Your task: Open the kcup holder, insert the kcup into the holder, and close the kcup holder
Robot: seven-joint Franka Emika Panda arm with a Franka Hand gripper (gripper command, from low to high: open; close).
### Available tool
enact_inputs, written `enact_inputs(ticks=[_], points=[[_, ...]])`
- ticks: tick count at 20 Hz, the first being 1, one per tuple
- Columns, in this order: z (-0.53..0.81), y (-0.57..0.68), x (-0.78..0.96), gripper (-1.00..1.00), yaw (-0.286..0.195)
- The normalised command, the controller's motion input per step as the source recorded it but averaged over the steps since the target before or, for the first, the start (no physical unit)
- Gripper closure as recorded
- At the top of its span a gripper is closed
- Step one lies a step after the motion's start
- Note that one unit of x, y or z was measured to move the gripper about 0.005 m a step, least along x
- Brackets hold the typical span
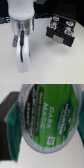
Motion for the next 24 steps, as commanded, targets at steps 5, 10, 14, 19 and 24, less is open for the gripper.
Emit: enact_inputs(ticks=[5,10,14,19,24], points=[[0.91,0.47,0.03,1.00,0.007],[0.79,0.58,0.03,1.00,0.040],[0.64,0.62,0.03,1.00,0.032],[0.51,0.65,0.01,1.00,0.021],[0.45,0.66,0.00,1.00,0.011]])
